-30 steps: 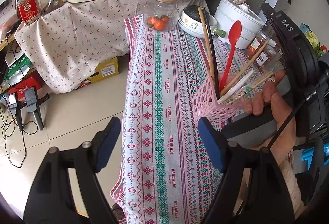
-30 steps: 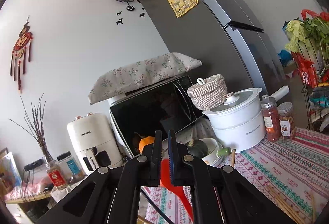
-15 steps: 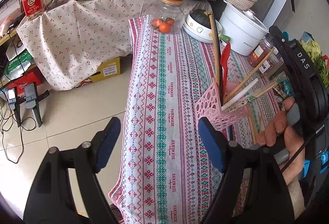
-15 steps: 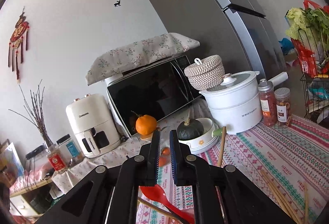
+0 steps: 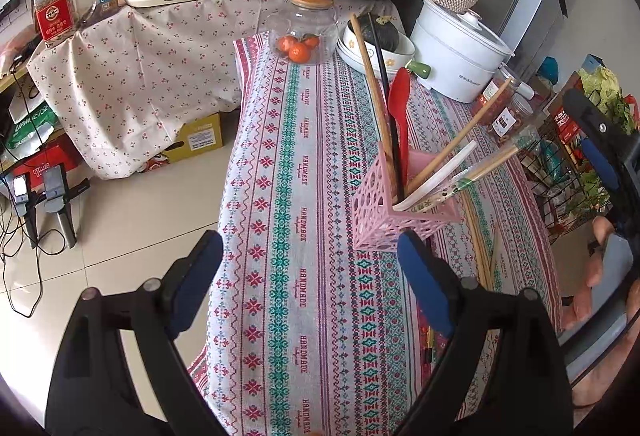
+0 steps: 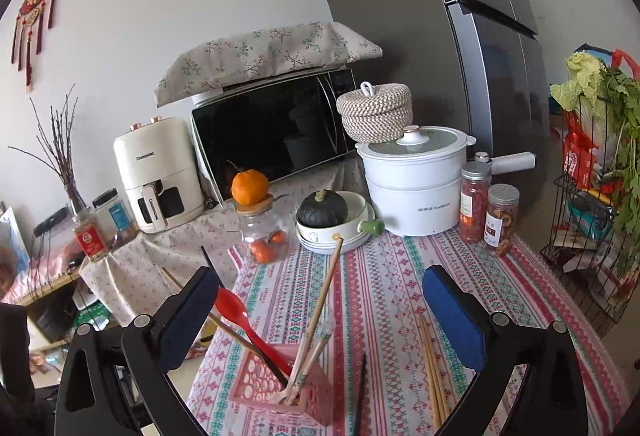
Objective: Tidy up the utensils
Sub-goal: 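Lower the red spoon into the pink basket and open the right tool, then reach down and grasp the black chopstick on the cloth with the left tool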
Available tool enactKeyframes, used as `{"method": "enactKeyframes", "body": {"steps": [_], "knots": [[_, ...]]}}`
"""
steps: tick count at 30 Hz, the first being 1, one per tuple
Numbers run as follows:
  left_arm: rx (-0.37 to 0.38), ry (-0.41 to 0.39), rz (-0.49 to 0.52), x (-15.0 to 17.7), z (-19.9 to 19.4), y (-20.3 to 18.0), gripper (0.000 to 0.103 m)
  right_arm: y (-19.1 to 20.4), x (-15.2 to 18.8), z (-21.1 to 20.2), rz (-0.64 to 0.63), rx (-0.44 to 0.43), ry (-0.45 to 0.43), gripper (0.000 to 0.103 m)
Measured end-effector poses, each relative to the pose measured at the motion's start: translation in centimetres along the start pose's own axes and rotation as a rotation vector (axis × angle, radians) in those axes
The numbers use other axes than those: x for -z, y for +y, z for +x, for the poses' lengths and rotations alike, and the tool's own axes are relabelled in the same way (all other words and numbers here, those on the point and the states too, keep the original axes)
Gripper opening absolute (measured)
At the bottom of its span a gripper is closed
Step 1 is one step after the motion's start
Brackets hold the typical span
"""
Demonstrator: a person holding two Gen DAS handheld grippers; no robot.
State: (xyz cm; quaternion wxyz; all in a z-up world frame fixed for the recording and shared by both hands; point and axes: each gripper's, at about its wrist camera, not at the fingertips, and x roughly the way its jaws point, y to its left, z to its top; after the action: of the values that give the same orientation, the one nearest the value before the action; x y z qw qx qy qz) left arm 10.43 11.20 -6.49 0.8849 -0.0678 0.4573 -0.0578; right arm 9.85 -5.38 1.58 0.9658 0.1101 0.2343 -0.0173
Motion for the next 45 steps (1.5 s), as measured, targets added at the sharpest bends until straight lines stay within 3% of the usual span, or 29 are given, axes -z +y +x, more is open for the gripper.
{"method": "enactKeyframes", "body": {"steps": [6, 9, 18, 28, 38, 40, 43, 45], "knots": [[-0.016, -0.023, 0.030, 0.9, 0.1, -2.3, 0.089, -2.1, 1.3, -0.6, -0.155, 0.122, 0.128, 0.103], [-0.026, -0.009, 0.065, 1.5, 0.6, -3.6, 0.089, -3.5, 2.3, -0.3, -0.221, 0.104, 0.243, 0.103], [-0.039, 0.049, 0.142, 3.0, 2.9, -7.3, 0.090, -9.5, 3.7, 0.0, -0.102, 0.019, 0.417, 0.103], [0.026, 0.116, 0.196, 3.4, 4.8, -11.6, 0.090, -14.4, 4.8, 1.3, -0.060, 0.026, 0.544, 0.103], [0.119, 0.182, 0.175, 3.8, 7.4, -14.0, 0.090, -17.4, 5.0, 3.5, 0.021, -0.021, 0.634, 0.103], [0.139, 0.177, 0.190, 3.8, 7.8, -14.6, 0.086, -17.7, 5.0, 3.8, 0.031, -0.030, 0.646, 0.103], [0.112, 0.169, 0.225, 4.0, 8.8, -15.1, 0.068, -18.0, 5.0, 4.1, 0.039, -0.038, 0.655, 0.103], [0.089, 0.172, 0.246, 4.2, 10.0, -15.3, 0.051, -18.0, 5.0, 4.1, 0.041, -0.045, 0.657, 0.103]]}}
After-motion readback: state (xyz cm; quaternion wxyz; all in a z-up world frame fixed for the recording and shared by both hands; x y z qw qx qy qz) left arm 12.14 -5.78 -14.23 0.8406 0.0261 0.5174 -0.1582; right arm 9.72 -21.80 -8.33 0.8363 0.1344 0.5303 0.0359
